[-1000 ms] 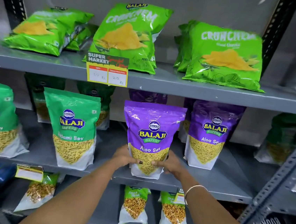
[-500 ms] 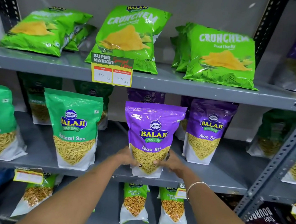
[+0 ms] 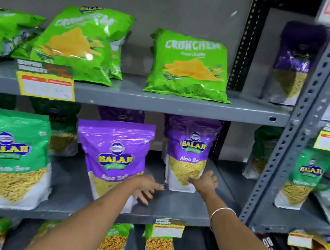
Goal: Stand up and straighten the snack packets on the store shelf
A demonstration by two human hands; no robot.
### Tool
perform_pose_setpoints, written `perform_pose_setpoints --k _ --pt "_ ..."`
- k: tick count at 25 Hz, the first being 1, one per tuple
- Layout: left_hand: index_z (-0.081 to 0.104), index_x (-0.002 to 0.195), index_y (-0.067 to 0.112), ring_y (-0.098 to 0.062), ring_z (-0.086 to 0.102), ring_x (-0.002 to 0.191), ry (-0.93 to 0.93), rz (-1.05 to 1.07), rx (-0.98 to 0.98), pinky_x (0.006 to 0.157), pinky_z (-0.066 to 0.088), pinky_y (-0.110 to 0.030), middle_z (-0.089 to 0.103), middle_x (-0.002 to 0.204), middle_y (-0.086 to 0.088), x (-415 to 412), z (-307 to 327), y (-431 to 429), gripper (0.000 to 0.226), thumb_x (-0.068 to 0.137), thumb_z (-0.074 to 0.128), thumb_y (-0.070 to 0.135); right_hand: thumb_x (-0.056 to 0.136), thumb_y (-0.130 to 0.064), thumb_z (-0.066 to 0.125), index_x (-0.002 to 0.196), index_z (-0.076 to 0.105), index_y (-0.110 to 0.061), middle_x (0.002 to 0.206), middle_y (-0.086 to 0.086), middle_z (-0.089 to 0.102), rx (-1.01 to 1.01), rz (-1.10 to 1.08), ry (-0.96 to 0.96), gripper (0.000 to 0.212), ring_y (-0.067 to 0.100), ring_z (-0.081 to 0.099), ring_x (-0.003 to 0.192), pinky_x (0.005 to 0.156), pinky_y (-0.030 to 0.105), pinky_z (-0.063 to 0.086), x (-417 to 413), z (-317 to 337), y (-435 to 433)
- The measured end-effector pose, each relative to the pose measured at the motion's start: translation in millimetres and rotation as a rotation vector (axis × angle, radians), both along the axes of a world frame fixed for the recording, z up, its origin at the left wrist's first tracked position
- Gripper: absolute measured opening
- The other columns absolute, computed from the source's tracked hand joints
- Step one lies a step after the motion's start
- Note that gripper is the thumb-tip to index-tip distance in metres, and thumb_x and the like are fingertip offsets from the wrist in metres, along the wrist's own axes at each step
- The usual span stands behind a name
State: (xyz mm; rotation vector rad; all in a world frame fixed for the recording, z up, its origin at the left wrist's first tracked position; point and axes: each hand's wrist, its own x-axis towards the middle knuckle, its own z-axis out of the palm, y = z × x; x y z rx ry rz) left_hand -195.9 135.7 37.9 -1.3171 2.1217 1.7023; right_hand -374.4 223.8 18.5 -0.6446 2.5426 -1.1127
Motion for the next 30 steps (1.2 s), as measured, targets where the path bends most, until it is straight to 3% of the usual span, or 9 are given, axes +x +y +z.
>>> perform_pose_setpoints --k 5,8,12,14,17,19,22,26,30 --pt "0.017 0.146 0.003 -0.027 0.034 0.138 0.357 0.3 -0.146 0.113 0.034 -0.04 0.029 0.154 -0.011 -85 -42 -15 0.117 0.058 0.081 0.045 0.059 -0.015 0.086 0.115 0.049 0.007 0.118 0.017 0.063 -0.224 0.287 -0.329 0.071 0.017 0.062 0.089 0.083 0.031 0.057 -82 -20 -15" --pt "0.037 0.13 -0.007 -0.024 0.052 0.112 0.474 0.442 -0.147 0.084 0.051 -0.028 0.054 0.125 -0.016 -102 -53 -18 0.07 0.071 0.074 -0.003 0.036 -0.004 0.09 0.114 0.051 0.004 0.085 0.003 0.077 -0.432 0.494 -0.549 0.087 0.006 0.071 0.064 0.059 0.02 0.059 -91 -34 -22" --pt "0.054 0.093 0.007 -0.02 0.057 0.087 0.399 0.503 -0.256 0.068 0.048 -0.025 0.063 0.1 -0.019 -100 -56 -5 0.029 0.074 0.068 -0.01 0.014 -0.032 0.096 0.118 0.046 0.006 0.115 0.024 0.067 -0.519 0.504 -0.58 0.122 0.035 0.065 0.104 0.094 0.055 0.051 -97 -60 -25" --pt "0.052 0.074 0.016 -0.018 0.057 0.077 0.316 0.485 -0.303 0.073 0.053 -0.035 0.063 0.085 -0.012 -94 -54 5 0.028 0.073 0.072 -0.004 0.015 -0.026 0.095 0.111 0.051 -0.003 0.116 0.02 0.065 -0.486 0.503 -0.555 0.108 0.035 0.063 0.105 0.095 0.051 0.051 -96 -59 -11" --pt "0.051 0.064 0.02 -0.017 0.057 0.07 0.282 0.468 -0.33 0.059 0.049 -0.022 0.063 0.078 -0.008 -85 -46 30 0.031 0.073 0.072 -0.002 0.024 -0.009 0.091 0.104 0.055 -0.006 0.095 0.009 0.068 -0.486 0.585 -0.554 0.087 0.017 0.068 0.081 0.072 0.026 0.06 -86 -42 18" --pt "0.051 0.064 0.019 -0.017 0.057 0.076 0.285 0.46 -0.323 0.056 0.045 -0.02 0.065 0.089 -0.012 -79 -45 42 0.03 0.073 0.072 -0.001 0.032 -0.012 0.088 0.099 0.06 -0.009 0.092 0.007 0.069 -0.477 0.615 -0.526 0.073 0.009 0.07 0.076 0.071 0.022 0.059 -79 -38 34" --pt "0.058 0.073 0.01 -0.013 0.053 0.073 0.237 0.449 -0.336 0.052 0.041 -0.017 0.063 0.091 -0.013 -68 -39 60 0.016 0.074 0.073 0.005 0.049 -0.002 0.087 0.091 0.06 -0.016 0.099 0.015 0.067 -0.469 0.598 -0.464 0.052 0.025 0.065 0.093 0.076 0.025 0.058 -64 -29 56" --pt "0.062 0.098 -0.008 -0.024 0.061 0.09 0.223 0.435 -0.365 0.072 0.04 -0.025 0.067 0.113 -0.024 -59 -38 73 0.03 0.075 0.073 0.008 0.065 0.02 0.07 0.083 0.054 -0.02 0.092 0.005 0.065 -0.478 0.565 -0.45 0.047 0.014 0.061 0.08 0.062 0.01 0.056 -51 -23 76" --pt "0.06 0.111 -0.004 -0.033 0.061 0.113 0.169 0.379 -0.368 0.09 0.05 -0.031 0.065 0.121 -0.019 -58 -39 72 0.044 0.074 0.075 0.016 0.038 -0.019 0.094 0.098 0.057 -0.015 0.118 0.02 0.063 -0.436 0.525 -0.389 0.07 0.029 0.064 0.102 0.094 0.045 0.053 -55 -40 70"
